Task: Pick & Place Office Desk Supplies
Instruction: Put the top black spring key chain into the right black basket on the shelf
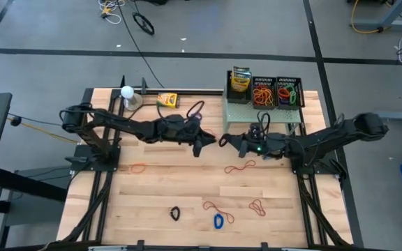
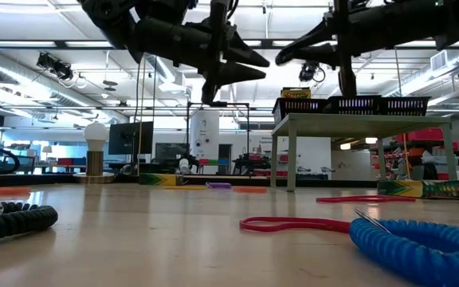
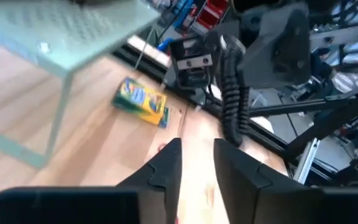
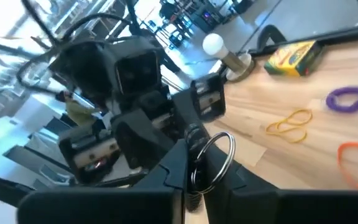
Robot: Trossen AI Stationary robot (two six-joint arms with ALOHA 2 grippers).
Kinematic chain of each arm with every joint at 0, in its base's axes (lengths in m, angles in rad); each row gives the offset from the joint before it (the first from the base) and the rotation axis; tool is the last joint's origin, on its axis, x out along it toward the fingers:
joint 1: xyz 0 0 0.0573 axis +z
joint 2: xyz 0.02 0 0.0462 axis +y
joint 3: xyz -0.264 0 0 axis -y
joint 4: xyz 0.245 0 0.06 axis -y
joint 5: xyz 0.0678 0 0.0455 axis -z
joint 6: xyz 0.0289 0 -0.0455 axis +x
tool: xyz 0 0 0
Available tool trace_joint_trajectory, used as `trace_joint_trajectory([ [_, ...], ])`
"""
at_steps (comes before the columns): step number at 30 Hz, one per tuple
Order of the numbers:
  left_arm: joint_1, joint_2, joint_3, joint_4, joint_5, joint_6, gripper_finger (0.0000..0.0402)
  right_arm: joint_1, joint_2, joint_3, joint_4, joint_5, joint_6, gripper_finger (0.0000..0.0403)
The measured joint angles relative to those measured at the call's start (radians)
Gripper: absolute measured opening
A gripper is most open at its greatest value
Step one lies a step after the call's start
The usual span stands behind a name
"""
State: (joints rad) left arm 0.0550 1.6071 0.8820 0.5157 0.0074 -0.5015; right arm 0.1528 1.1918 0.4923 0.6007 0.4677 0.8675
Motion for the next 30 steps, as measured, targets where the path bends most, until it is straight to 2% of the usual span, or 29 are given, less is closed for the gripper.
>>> trace_joint_trajectory([
  [3, 0.016, -0.054, 0.0, -0.053, 0.003, 0.059, 0.0114, 0.0, -0.054, 0.0, -0.088, 0.005, -0.04, 0.0024],
  [6, 0.029, -0.11, 0.0, -0.107, -0.001, 0.112, 0.0112, 0.0, -0.118, 0.042, -0.263, 0.015, -0.083, 0.0019],
  [10, 0.032, -0.156, 0.0, -0.137, -0.024, 0.178, 0.009, 0.0, -0.181, 0.147, -0.523, 0.029, -0.17, 0.002],
  [13, 0.032, -0.16, 0.0, -0.139, -0.026, 0.199, 0.0064, 0.0, -0.194, 0.228, -0.646, 0.029, -0.242, 0.002],
  [19, 0.03, -0.151, 0.0, -0.127, -0.026, 0.234, 0.0009, 0.0, -0.194, 0.287, -0.672, 0.009, -0.324, 0.002],
  [27, 0.015, -0.147, 0.0, -0.071, 0.029, 0.241, 0.0006, 0.0, -0.176, 0.288, -0.668, -0.013, -0.373, 0.002],
  [30, 0.002, -0.144, -0.064, 0.041, 0.031, 0.243, 0.0006, 0.0, -0.168, 0.288, -0.667, -0.023, -0.393, 0.0023],
])
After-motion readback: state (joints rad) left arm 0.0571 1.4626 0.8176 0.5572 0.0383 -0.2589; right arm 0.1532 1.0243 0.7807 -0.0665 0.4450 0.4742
